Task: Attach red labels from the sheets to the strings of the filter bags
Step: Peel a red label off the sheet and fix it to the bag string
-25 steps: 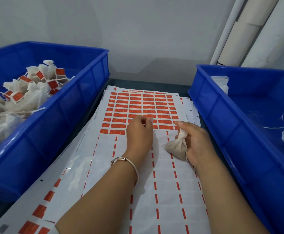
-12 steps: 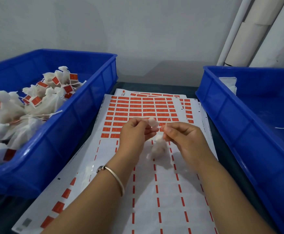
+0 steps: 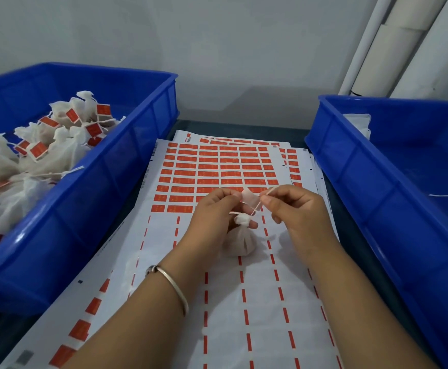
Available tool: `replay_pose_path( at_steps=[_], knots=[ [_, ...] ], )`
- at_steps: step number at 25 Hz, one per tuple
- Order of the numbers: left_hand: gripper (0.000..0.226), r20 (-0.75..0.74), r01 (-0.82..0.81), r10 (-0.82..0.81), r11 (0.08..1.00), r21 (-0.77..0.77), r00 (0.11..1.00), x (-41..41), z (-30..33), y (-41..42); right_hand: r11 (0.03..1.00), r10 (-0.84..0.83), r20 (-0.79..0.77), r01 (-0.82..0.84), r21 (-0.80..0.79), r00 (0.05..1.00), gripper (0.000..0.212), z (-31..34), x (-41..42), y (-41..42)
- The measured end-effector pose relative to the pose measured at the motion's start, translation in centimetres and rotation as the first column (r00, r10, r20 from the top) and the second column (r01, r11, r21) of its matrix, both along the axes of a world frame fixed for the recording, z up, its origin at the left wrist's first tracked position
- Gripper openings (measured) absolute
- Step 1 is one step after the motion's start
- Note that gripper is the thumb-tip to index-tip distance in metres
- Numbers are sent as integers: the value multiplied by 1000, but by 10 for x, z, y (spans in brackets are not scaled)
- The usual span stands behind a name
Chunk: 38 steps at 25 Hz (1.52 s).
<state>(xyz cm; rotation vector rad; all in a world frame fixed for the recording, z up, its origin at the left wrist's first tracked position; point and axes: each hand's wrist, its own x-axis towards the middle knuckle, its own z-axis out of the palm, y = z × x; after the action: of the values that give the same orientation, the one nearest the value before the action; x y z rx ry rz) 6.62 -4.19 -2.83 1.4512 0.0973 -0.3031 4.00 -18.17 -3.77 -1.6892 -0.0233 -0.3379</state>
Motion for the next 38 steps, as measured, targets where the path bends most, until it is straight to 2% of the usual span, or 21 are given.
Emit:
replay_pose_path(
  at_steps=[3,7,14,20,30,34,38],
  knots=[
    [15,-16,8,-8,999,38,1000,0,0,-1,997,-53,-17,52,-51,998,11,-7,4,-3],
    [12,-21,26,-25,997,77,999,1,-1,-1,998,-51,-23,51,-24,998,14,-7,5,-4],
    [12,-37,-23,26,996,82,999,3,-2,-3,995,-76,-63,72,-73,995,9,-10,6,-6],
    [10,-48,-29,32,998,58,998,4,-4,-3,994,-89,-71,84,-68,993,13,-11,8,-5],
    [24,-1,-56,56,994,97,998,-1,1,0,988,-101,-62,93,-124,993,12,-11,7,-5],
    [31,73,-49,43,995,86,996,-4,4,1,991,-105,-58,100,-85,993,13,-10,7,-5],
    [25,115,12,-22,996,89,993,-4,5,1,991,-109,-86,115,65,990,11,-10,7,-4]
  ],
)
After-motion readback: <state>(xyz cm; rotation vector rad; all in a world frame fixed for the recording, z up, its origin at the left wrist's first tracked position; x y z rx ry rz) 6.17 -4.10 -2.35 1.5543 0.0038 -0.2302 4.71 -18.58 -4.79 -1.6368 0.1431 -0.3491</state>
